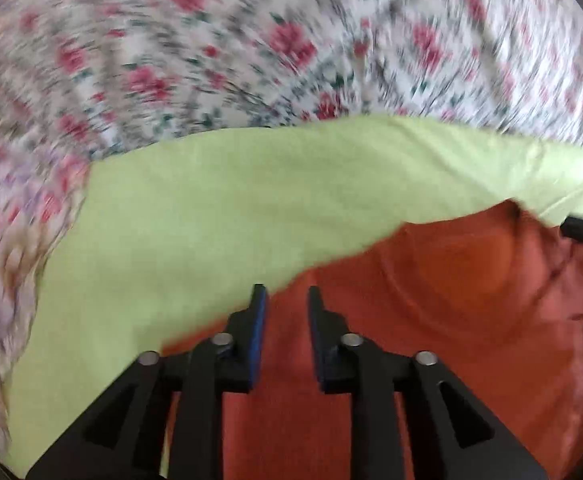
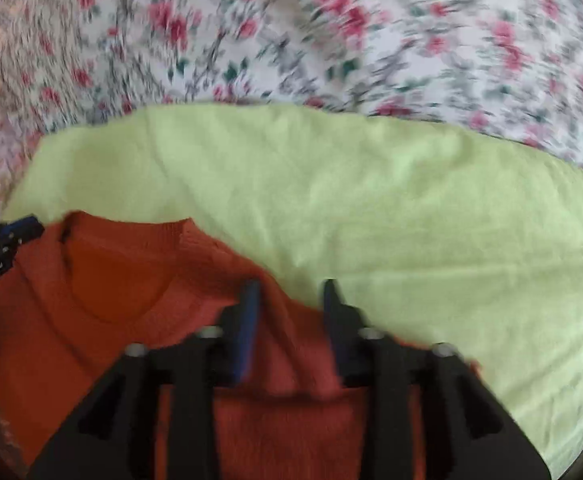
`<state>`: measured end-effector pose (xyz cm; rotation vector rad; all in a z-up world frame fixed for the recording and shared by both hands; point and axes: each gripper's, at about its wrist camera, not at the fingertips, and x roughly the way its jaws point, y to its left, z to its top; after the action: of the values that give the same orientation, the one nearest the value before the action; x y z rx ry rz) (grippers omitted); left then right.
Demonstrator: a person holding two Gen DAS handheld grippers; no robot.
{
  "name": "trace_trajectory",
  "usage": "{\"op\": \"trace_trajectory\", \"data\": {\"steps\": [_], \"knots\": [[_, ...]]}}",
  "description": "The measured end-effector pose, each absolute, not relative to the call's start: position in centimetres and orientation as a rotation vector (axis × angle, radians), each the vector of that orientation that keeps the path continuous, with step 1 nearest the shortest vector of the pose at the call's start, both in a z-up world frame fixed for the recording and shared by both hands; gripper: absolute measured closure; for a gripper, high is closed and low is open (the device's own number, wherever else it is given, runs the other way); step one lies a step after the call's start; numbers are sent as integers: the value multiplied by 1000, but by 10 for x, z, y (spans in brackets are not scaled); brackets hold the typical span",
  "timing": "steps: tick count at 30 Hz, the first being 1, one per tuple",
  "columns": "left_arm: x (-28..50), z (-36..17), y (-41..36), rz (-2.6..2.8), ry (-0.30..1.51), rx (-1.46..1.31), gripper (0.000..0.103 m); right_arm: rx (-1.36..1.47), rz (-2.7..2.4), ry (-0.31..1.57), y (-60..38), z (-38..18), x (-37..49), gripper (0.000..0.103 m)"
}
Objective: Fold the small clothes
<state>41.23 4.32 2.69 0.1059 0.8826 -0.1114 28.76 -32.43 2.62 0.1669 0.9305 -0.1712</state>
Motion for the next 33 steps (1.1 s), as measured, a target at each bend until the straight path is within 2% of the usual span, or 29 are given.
{"op": "trace_trajectory", "data": {"steps": [4, 6, 13, 18, 20, 28, 33], "knots": [[333, 43, 64, -130, 865, 29, 62, 266, -140, 903, -320, 46, 220, 51], [285, 42, 76, -115, 882, -15, 58, 322, -122, 899, -312, 48, 179, 50], [141, 20, 115, -56, 956, -115, 54, 427, -120, 933, -282, 31, 66, 49], [71, 19, 129, -41, 979, -167, 42, 496, -126, 920, -272, 34, 4, 48], [53, 17, 132, -57, 992, -171, 41, 510, -122, 914, -269, 35, -11, 45], [1, -13, 143, -198, 1124, -270, 41, 508, -47, 902, -258, 45, -73, 43], [-26, -18, 139, -307, 1116, -304, 41, 521, -23, 938, -258, 41, -115, 43]]}}
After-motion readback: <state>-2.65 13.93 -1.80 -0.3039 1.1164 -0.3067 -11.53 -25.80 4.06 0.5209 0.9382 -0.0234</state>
